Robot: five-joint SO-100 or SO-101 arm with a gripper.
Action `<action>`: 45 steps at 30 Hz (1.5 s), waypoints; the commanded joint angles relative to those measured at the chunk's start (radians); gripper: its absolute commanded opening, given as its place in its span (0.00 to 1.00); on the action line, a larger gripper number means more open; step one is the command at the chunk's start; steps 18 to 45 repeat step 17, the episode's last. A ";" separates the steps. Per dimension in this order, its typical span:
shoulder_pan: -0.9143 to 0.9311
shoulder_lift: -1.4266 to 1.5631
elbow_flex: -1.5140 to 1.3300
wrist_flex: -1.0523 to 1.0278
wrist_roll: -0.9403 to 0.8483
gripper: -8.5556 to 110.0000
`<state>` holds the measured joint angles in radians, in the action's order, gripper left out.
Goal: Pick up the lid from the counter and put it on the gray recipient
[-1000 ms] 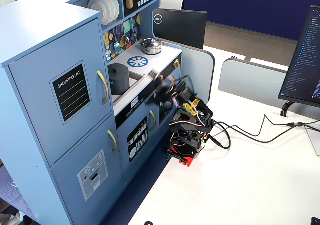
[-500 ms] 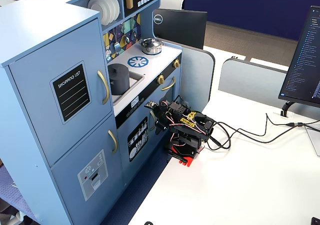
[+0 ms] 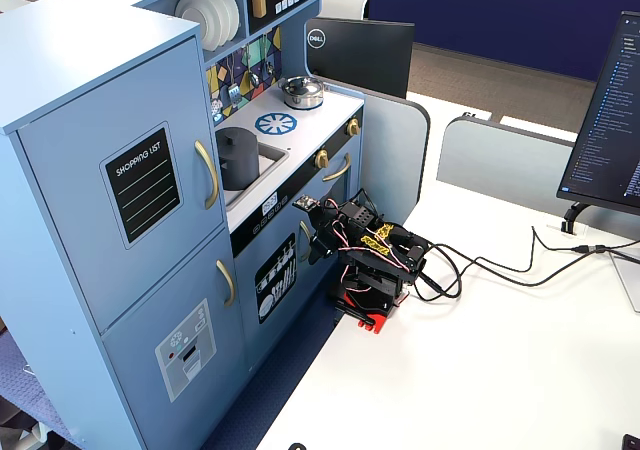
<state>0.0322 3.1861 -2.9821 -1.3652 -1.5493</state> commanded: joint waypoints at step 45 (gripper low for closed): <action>0.020 -0.008 -0.018 -0.166 0.038 0.14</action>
